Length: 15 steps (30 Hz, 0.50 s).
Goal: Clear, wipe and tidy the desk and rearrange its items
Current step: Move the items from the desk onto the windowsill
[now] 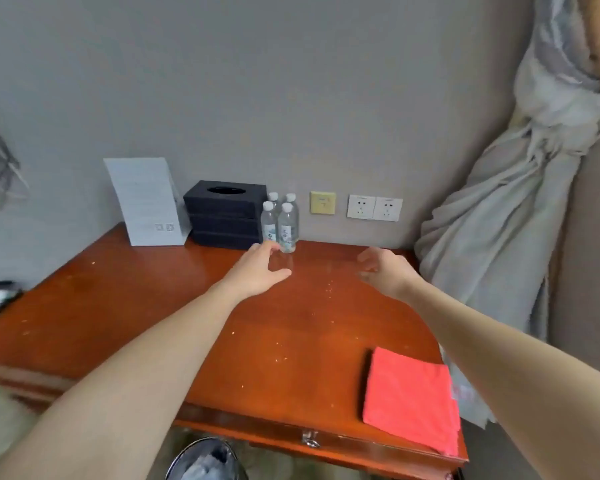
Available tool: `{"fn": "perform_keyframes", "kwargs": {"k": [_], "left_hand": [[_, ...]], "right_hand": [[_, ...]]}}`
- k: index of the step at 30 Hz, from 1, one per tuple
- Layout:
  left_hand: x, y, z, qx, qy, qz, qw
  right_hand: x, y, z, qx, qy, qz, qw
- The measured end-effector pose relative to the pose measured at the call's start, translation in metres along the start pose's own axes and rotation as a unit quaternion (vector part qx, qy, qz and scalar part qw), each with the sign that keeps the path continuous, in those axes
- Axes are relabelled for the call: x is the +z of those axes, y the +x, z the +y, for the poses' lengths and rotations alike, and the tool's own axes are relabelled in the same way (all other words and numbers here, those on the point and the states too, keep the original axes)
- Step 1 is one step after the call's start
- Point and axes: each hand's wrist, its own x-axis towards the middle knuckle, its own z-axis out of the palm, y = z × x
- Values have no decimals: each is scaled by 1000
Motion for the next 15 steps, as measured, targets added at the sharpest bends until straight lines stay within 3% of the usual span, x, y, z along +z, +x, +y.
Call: {"fn": "perform_keyframes", "kwargs": {"k": [5,15], "left_hand": [[-17,36,-22,-58,-9,29,998],[-5,165,-68,-102,-37,-17,994]], "right_hand": [[3,67,-22,-20,16,-34,999],[51,201,-36,12,61,-89,994]]}}
